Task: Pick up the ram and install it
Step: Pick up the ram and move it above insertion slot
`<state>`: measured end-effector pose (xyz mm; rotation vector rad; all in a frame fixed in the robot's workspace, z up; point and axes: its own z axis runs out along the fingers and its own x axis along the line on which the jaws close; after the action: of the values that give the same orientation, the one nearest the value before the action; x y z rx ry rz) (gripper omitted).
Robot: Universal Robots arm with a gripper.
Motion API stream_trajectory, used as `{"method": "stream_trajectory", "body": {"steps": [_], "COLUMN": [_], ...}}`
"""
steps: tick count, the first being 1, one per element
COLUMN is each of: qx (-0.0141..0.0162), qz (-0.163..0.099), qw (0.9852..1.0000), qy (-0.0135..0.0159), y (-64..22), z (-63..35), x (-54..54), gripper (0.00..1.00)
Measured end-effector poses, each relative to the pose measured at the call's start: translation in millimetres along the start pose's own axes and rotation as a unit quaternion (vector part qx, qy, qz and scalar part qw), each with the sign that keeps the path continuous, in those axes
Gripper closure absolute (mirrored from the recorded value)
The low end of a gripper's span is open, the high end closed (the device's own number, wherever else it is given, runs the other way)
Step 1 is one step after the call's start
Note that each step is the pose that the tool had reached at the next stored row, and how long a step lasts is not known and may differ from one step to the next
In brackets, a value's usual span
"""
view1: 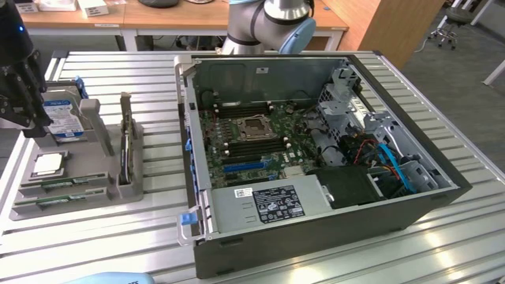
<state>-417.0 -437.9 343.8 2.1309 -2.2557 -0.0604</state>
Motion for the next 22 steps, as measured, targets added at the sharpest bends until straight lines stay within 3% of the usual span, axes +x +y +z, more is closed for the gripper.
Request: {"method": "stream_trajectory", "body": {"steps": [4,9,22], "qx": [0.0002,0.0015,0.0013], "qz": [0.0,-0.007,-0.017], "qw": [1.0,1.0,0.9998], "qy": [-0.0005,-0.0041,-0.0039], "y": [0.1,0.2,-0.4], "z": [0.2,2.4,14.6], "x": [0.0,1.2,3.8], "gripper": [0.71,0.71,0.71]}}
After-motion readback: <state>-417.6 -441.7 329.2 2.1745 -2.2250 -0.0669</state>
